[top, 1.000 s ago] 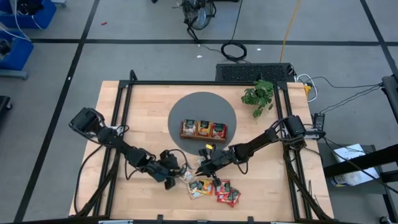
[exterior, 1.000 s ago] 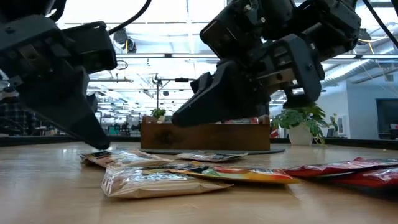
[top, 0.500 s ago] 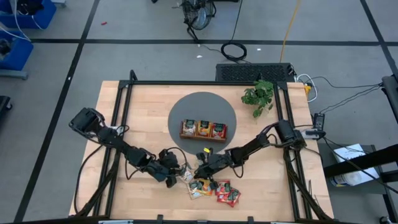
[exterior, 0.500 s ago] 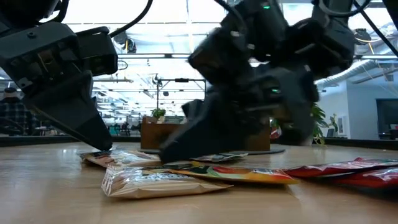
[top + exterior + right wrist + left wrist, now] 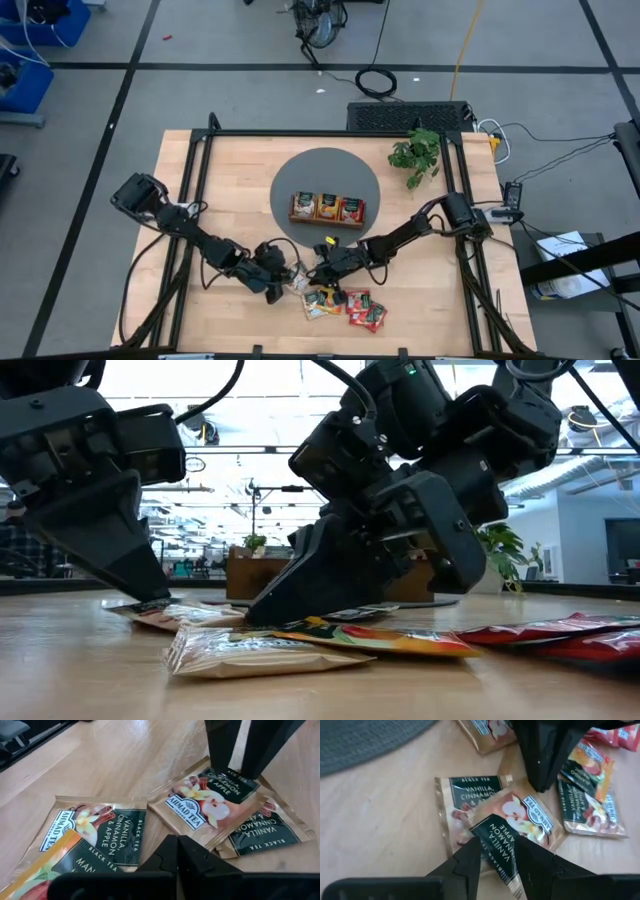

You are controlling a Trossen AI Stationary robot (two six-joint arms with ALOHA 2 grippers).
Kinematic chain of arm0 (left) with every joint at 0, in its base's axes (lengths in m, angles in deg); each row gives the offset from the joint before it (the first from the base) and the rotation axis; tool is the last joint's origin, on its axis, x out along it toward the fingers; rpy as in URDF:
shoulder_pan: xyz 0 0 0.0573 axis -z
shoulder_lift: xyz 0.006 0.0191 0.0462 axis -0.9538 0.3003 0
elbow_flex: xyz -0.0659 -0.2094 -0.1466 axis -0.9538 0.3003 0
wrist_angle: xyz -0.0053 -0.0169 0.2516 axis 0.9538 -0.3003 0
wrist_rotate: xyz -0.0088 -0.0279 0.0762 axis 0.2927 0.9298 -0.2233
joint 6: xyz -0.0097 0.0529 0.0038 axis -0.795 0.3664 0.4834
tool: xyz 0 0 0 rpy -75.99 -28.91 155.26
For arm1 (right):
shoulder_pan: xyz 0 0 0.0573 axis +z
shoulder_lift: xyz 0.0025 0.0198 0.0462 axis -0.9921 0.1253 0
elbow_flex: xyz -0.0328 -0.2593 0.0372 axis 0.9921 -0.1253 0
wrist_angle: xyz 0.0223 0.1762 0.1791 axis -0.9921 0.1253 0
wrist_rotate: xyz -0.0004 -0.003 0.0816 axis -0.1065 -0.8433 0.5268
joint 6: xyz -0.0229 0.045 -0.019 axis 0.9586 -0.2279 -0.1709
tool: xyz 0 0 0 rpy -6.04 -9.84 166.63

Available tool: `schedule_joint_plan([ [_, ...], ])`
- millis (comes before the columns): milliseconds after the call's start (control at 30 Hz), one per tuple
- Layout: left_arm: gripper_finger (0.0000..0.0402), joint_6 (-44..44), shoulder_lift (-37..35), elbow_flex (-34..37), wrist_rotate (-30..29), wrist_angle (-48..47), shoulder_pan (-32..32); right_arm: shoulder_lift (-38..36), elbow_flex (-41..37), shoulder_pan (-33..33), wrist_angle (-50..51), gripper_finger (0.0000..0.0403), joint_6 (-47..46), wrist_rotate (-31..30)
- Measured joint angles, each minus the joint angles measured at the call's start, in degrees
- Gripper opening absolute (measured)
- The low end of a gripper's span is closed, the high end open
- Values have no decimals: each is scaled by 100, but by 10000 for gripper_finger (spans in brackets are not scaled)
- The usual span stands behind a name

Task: Pick & Place Tea
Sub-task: Put the brown tea bag into the left section of the wooden organizer

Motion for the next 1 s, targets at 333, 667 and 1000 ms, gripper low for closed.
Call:
schedule_joint_plan([
  [333,122,-310,-2,0,419,98,-265,2,-4,0,-38,0,0,-12],
  [667,122,-25,-20,0,569,297,-387,4,-7,-33,-7,0,-69,-10],
  [1000,84,292,-20,0,668,284,-384,11,-13,-37,-76,0,-32,-32],
])
